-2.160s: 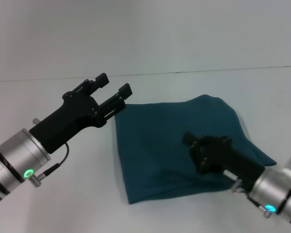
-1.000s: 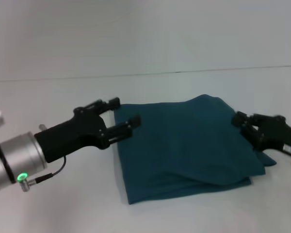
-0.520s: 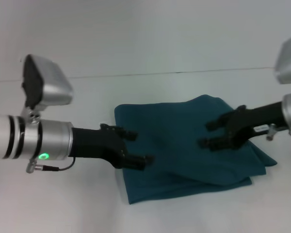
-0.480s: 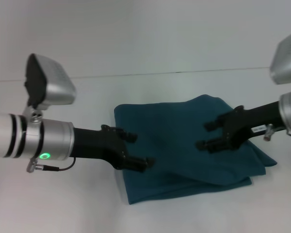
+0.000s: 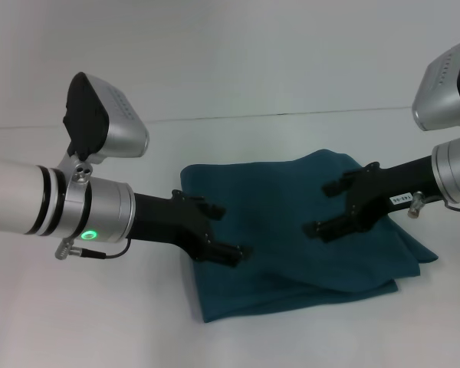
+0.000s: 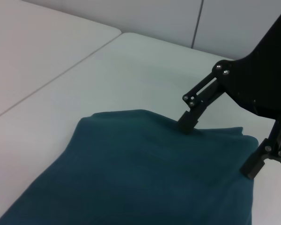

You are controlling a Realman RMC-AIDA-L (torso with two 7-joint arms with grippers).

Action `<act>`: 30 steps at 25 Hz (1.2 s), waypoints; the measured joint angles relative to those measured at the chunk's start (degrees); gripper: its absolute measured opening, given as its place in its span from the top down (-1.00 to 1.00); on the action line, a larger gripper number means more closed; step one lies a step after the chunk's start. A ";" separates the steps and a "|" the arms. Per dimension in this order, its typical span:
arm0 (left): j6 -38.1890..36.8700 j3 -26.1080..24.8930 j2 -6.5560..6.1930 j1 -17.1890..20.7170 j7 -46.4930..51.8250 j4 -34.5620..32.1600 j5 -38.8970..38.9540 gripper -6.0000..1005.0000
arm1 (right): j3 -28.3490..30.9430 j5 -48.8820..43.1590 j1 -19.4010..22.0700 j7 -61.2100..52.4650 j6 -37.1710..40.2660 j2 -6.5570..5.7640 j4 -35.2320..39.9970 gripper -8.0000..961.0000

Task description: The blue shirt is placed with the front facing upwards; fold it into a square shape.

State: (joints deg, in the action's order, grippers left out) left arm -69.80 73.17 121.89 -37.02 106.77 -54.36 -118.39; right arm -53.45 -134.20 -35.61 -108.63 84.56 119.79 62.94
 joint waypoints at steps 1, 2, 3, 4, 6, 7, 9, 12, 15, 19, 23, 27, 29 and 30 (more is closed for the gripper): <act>0.04 -0.38 0.02 -0.05 0.01 0.08 -0.02 -0.76 | 0.02 0.02 0.13 -0.03 -0.18 0.00 0.00 -0.85; 0.05 -0.65 0.04 -0.07 0.01 0.14 -0.04 -0.76 | 0.04 0.04 0.22 -0.05 -0.25 0.00 0.00 -0.89; 0.05 -1.09 0.10 -0.07 0.00 0.19 -0.06 -0.76 | 0.06 0.08 0.32 -0.06 -0.29 0.00 0.00 -0.91; 0.07 -1.55 0.18 -0.08 -0.07 0.27 -0.10 -0.76 | 0.07 0.14 0.42 -0.07 -0.33 0.00 0.00 -0.93; 0.08 -1.97 0.26 -0.09 -0.23 0.38 -0.14 -0.76 | 0.08 0.26 0.64 -0.06 -0.44 0.00 -0.01 -0.96; 0.09 -2.06 0.28 -0.09 -0.27 0.40 -0.16 -0.76 | 0.08 0.26 0.72 -0.07 -0.52 0.00 -0.05 -0.97; 0.10 -2.09 0.41 -0.11 -0.30 0.41 -0.18 -0.75 | 0.08 0.34 0.90 -0.07 -0.66 0.00 -0.12 -0.99; 0.12 -2.09 0.49 -0.12 -0.30 0.41 -0.21 -0.75 | 0.08 1.05 1.34 0.03 -1.00 0.00 -0.18 -0.99; 0.38 -2.08 0.62 -0.03 -0.30 0.40 -0.23 -0.74 | 0.06 1.90 1.78 0.26 -1.34 0.00 -0.22 -0.99; 0.75 -2.08 1.02 0.27 -0.60 0.19 -0.21 -0.74 | 0.03 2.37 2.27 0.36 -1.57 0.00 -0.28 -0.99; 0.75 -2.06 1.18 0.28 -0.78 0.23 -0.22 -0.74 | 0.01 2.84 2.45 0.44 -1.46 0.00 -0.28 -0.99; 0.75 -2.06 1.18 0.28 -0.85 0.29 -0.24 -0.74 | 0.01 4.31 2.90 0.91 -1.14 -0.03 -0.28 -0.99; 0.77 -2.07 1.17 0.28 -0.95 0.35 -0.26 -0.74 | 0.01 4.52 3.04 0.96 -1.13 -0.06 -0.28 -0.99; 0.79 -2.07 1.17 0.29 -0.95 0.37 -0.26 -0.74 | 0.01 4.53 3.06 0.96 -1.14 -0.07 -0.28 -0.99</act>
State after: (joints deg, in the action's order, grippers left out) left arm -69.00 71.10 123.05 -36.73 105.81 -53.99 -118.65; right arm -53.44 -129.67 -32.55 -107.66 83.42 119.72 62.66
